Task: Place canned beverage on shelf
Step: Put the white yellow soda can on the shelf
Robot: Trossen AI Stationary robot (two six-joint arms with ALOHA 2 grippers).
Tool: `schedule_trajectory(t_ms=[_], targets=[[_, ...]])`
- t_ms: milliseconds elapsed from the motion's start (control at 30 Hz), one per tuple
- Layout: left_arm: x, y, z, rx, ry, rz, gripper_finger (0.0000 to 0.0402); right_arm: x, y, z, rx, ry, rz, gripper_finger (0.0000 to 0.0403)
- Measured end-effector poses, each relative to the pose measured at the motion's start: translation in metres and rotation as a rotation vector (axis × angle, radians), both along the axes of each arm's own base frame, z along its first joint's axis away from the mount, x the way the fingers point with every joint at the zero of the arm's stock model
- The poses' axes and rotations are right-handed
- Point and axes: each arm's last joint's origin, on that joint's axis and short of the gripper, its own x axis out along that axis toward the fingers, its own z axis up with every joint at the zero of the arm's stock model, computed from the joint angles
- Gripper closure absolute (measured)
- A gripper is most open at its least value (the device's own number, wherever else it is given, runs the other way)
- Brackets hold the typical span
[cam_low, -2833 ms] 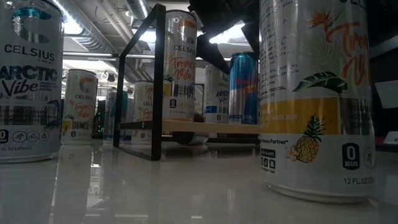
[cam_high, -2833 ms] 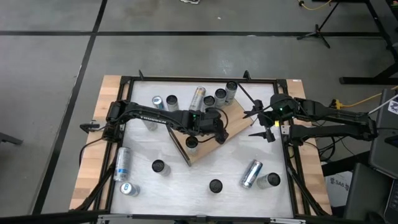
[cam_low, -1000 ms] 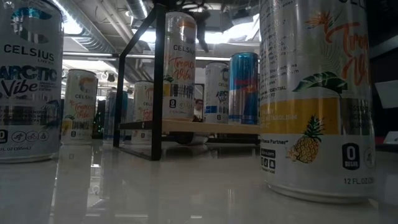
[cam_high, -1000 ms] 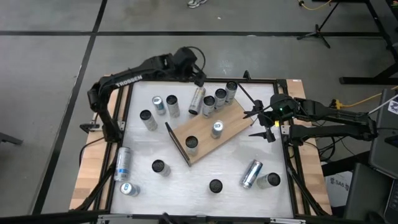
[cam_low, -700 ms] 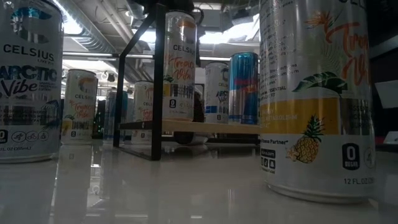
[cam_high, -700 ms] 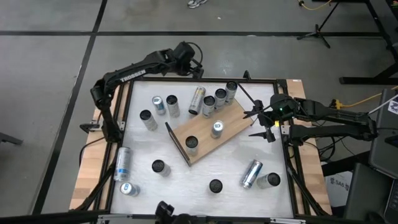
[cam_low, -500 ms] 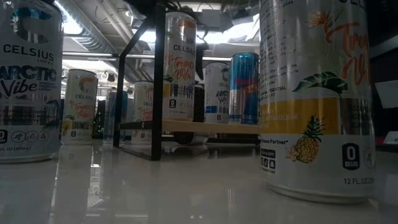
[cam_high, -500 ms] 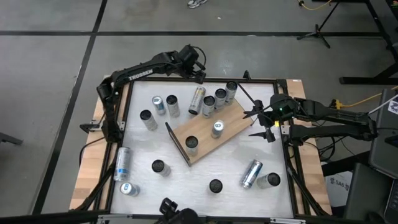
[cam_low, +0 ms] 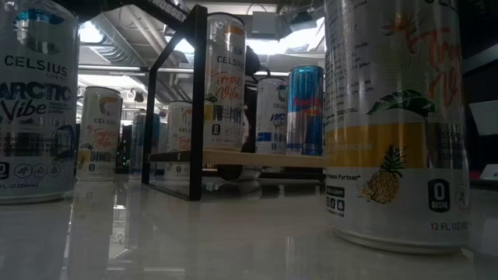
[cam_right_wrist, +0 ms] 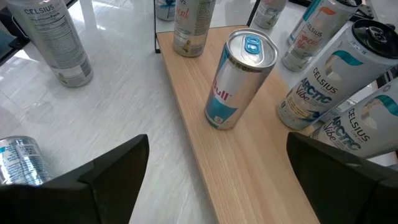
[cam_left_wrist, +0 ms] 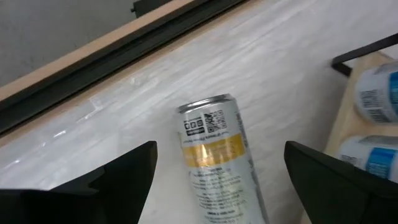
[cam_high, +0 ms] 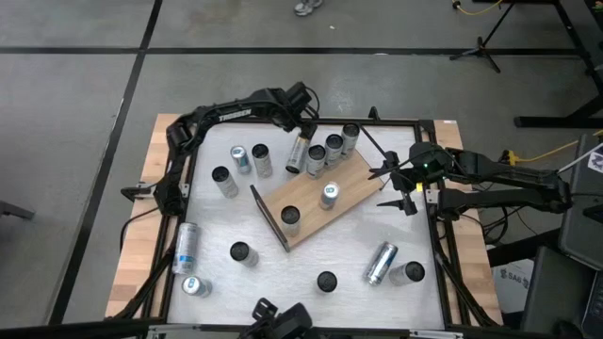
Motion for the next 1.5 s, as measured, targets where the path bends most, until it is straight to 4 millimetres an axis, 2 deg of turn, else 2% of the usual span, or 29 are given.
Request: schedule_trajectory(t_ms=[233,533,900,1500], targets=[[0.005,0.002,-0.018,-0.041,0.019,-0.011,0.0059,0.000,0.000,0.000,0.000,0.000,0.000,0.0033],[0.007,0.003,-0.025,-0.046,0.027,-0.010,0.0059,0.000,0.000,0.000,0.000,0.001,0.000,0.0033],[0.007,0.003,-0.026,-0.053,0.029,-0.006,0.0059,0.000,0.000,0.000,0.000,0.001,0.000,0.0033],[0.002,-0.012,-0.031,-0.164,0.125,-0.038,0.0059,0.000,0.000,0.000,0.000,0.001,0.000,0.0033]])
